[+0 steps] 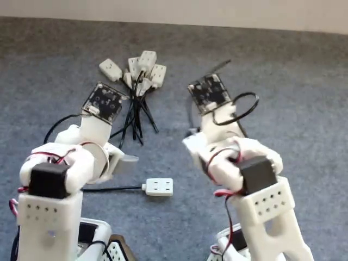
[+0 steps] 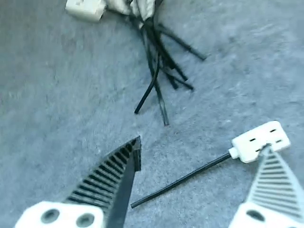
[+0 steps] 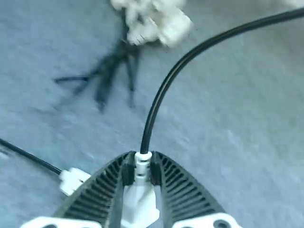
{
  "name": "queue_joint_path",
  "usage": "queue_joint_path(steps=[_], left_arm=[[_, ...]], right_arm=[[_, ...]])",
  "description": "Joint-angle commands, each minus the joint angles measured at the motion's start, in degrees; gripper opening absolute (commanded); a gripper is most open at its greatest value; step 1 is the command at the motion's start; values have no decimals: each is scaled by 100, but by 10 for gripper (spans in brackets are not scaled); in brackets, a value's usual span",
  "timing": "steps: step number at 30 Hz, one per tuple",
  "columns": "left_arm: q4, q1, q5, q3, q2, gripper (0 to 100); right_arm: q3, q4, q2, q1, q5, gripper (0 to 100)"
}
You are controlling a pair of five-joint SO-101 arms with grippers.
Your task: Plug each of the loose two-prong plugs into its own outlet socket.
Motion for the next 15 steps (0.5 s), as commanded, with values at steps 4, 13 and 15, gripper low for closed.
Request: queue_joint_path(steps=[4,13,15], left_arm=[[79,426,536,-444,-848,489],[-334,426,879,664,-2554,492],[-492,435,879,840,-2756,492]], right_arm=[[-101,-1059,-215,-602,-211,5],[1420,-2431,-1288,-848,-826,5],[1499,-2440,-1385,-1033,-826,5]])
